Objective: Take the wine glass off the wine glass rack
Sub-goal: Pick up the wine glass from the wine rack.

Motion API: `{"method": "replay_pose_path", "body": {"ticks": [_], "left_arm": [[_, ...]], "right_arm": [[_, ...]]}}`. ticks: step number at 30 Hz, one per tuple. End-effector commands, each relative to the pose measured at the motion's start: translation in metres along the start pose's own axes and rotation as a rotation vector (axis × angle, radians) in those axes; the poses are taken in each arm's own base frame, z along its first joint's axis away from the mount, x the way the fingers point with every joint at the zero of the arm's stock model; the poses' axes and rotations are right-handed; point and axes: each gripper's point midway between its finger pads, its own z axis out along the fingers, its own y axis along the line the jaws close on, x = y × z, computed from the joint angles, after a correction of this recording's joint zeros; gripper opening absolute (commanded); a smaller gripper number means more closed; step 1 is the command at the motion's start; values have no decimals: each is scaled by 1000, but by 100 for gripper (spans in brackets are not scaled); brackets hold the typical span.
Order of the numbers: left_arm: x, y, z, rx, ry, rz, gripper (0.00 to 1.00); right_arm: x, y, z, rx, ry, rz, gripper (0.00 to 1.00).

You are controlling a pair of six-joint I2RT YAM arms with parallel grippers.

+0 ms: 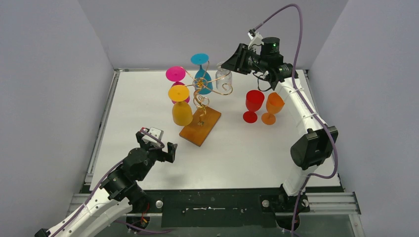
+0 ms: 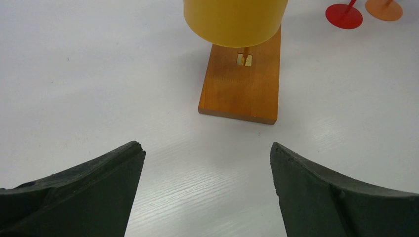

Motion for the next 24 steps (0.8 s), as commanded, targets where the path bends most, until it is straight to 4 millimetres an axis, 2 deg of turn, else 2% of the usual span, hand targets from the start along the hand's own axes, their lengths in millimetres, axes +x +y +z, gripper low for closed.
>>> {"method": "replay_pose_path", "body": {"ticks": [1, 5, 13, 16, 24], "left_arm": [[-33, -3, -4, 19, -94, -20, 97], [-33, -4, -4, 21, -91, -19, 97], [-33, -4, -4, 19, -92, -20, 97], [-32, -4, -4, 20, -91, -19, 97], [-32, -3, -4, 19, -90, -19, 97]], "right_arm": [[-12, -5, 2, 73, -37, -56, 32], [-13, -5, 4, 81, -44, -62, 28], [-11, -7, 8, 153, -55, -102, 28], [-12, -11, 8, 181, -58, -107, 36], [-14, -11, 14, 164, -65, -82, 37]]}}
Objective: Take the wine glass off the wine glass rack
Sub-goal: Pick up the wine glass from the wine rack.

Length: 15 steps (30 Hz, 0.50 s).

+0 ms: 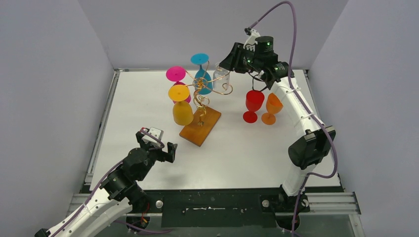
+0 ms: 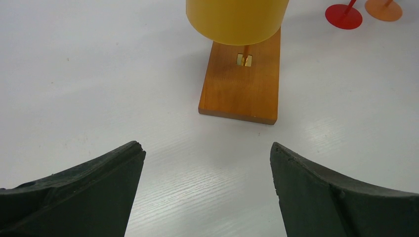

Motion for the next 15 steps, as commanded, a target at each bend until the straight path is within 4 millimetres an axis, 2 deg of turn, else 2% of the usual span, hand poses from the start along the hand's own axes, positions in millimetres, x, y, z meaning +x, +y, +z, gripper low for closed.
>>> {"method": "replay_pose_path", "body": {"ticks": [1, 4, 9, 15], "left_arm": [[-32, -3, -3, 18, -87, -18, 97], [-31, -4, -3, 20, -87, -18, 97], [-32, -4, -3, 23, -86, -18, 97], [-32, -4, -3, 21, -88, -18, 97]], "right_arm": [[-7, -4, 10, 18, -22, -8, 36], [-7, -5, 12, 21, -22, -8, 37], [-2, -8, 18, 10, -2, 1, 49], [-5, -4, 22, -29, -2, 37, 47]]}}
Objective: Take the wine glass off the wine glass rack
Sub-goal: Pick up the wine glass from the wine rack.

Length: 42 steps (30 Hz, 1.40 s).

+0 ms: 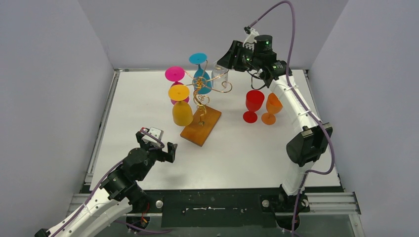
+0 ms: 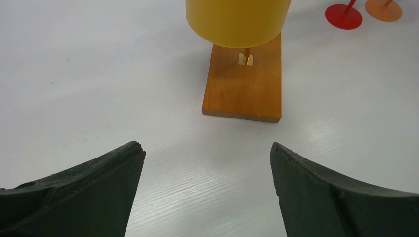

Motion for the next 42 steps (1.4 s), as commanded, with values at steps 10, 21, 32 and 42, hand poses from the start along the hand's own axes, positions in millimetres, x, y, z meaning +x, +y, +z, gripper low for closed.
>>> {"method": "replay_pose_path", "body": {"ticks": [10, 21, 32, 42], "left_arm": [[-31, -5, -3, 25, -85, -17, 97], [-31, -6, -3, 31, -84, -16, 97], [-31, -7, -2, 36, -83, -15, 97], [-30, -8, -2, 42, -82, -11, 97]], "right_arm": [[-7, 8, 5, -109, -7, 61, 54], [-8, 7, 2, -98, 8, 30, 36], [-16, 3, -1, -25, -30, -27, 30], [-24, 6, -10, 3, -39, -74, 21]]}}
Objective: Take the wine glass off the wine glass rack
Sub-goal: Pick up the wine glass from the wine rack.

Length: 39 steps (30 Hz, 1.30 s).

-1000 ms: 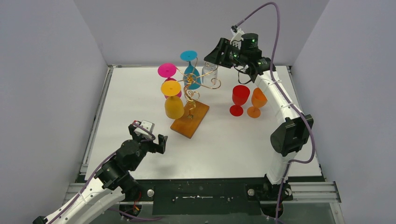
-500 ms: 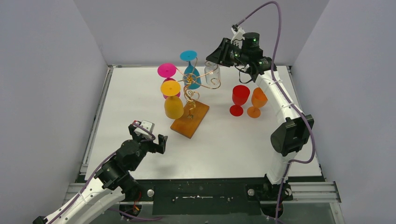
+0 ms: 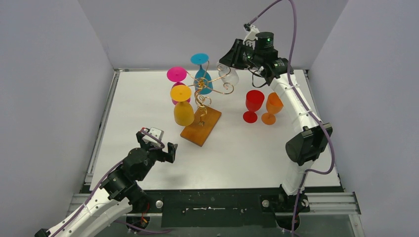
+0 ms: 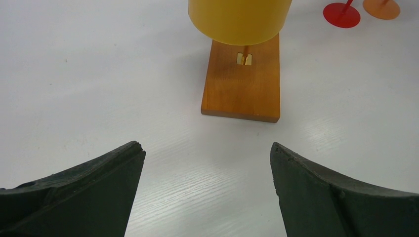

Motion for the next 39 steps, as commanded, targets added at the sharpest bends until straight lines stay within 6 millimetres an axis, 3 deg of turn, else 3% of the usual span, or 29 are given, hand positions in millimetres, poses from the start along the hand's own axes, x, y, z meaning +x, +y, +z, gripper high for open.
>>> {"method": "replay_pose_path", "body": {"ticks": [1, 11, 19, 28, 39], "left_arm": [[-30, -7, -2, 35, -83, -17, 97], [-30, -8, -1, 39, -79, -15, 97], [-29, -8, -1, 40, -78, -15, 97], [-27, -10, 1, 48, -68, -10, 97], [-25, -11, 2, 48, -57, -5, 97]], "right_arm": [[-14, 2, -4, 20, -38, -51, 19], [-13, 13, -9, -25, -38, -11, 0], [-30, 36, -22, -173, -92, 82, 0], [-46, 32, -52, -245, -157, 166, 0], [-42, 41, -59, -343, -128, 212, 0]]}}
